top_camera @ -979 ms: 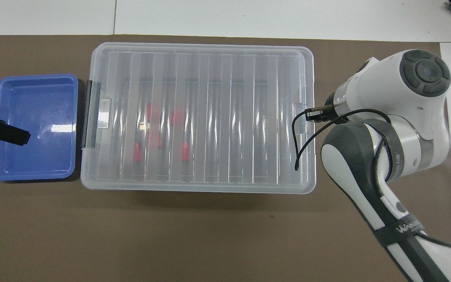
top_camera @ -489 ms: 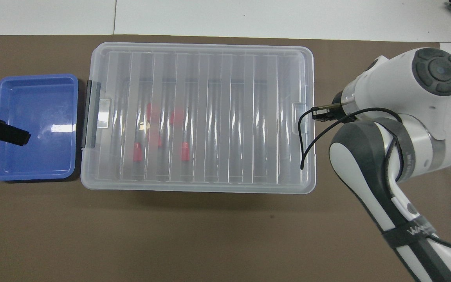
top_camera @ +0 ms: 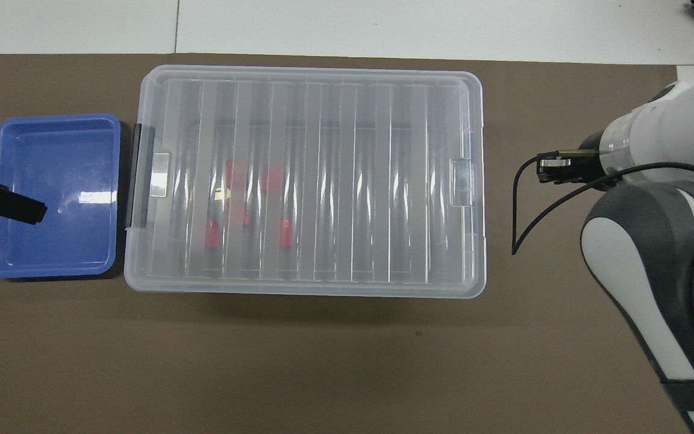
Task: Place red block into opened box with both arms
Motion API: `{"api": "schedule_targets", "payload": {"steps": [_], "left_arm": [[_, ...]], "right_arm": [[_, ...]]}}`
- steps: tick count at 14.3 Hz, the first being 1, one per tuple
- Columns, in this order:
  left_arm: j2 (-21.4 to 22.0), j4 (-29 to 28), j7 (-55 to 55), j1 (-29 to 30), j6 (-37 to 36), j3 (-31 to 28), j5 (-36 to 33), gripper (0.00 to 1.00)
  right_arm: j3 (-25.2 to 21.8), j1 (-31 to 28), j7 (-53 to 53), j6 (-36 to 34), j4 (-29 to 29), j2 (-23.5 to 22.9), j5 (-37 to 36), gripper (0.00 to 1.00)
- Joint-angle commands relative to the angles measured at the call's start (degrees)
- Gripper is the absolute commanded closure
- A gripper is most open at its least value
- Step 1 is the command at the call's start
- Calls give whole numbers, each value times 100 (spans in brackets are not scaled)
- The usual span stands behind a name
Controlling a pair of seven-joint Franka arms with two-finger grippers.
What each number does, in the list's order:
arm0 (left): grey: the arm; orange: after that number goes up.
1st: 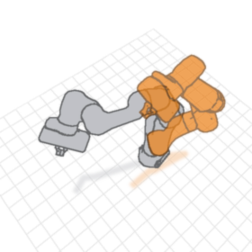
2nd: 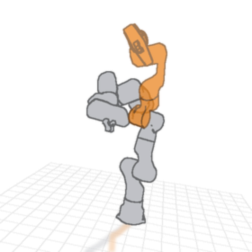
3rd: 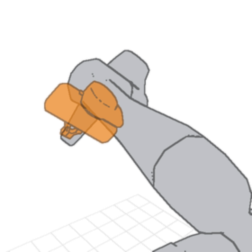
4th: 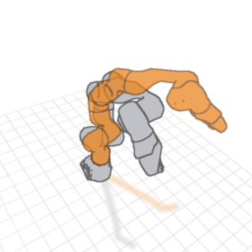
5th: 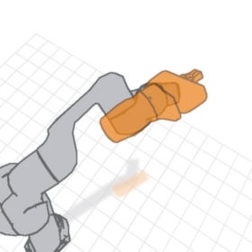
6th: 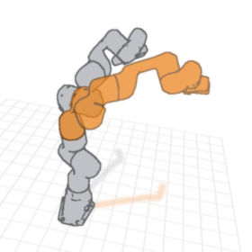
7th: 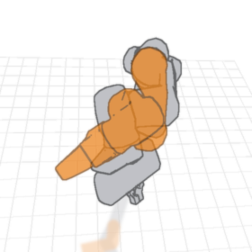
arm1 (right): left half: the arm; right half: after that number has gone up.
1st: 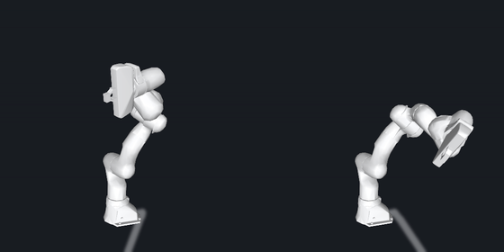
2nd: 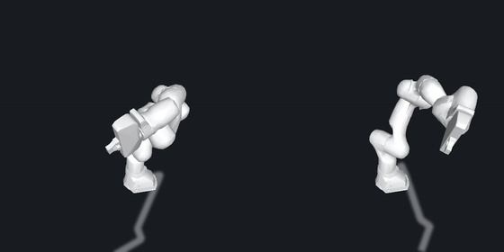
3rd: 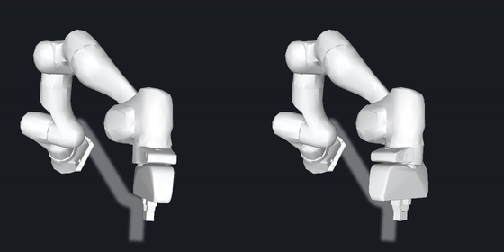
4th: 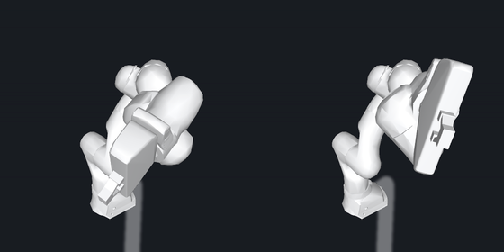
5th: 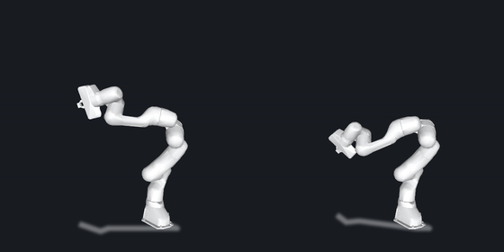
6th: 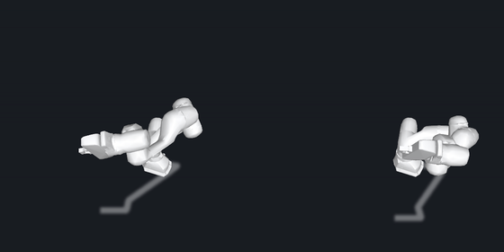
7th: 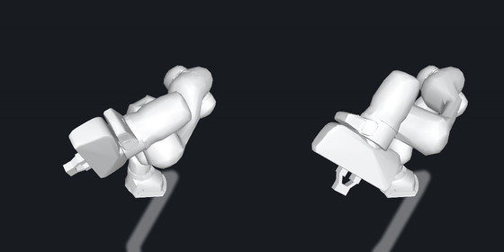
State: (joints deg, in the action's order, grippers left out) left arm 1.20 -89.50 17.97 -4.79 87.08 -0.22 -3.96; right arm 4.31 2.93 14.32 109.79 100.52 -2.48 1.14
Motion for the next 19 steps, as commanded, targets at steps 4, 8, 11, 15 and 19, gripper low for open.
{"api": "schedule_targets", "payload": {"steps": [4,8,11,15,19], "left_arm": [[47,29,22,40,-104,4,62,0],[47,29,22,40,-95,4,62,0],[47,29,22,40,-95,4,62,0],[47,29,22,40,-104,4,62,0],[47,29,22,-22,-77,4,62,0]], "right_arm": [[17,-292,309,-791,-434,354,-52,0],[26,-398,230,-1449,-1208,161,-307,0],[17,-398,212,-1759,-1403,64,-448,0],[17,-381,238,-2154,-1219,204,-448,0],[26,-381,212,-2303,-938,415,-440,0]]}}
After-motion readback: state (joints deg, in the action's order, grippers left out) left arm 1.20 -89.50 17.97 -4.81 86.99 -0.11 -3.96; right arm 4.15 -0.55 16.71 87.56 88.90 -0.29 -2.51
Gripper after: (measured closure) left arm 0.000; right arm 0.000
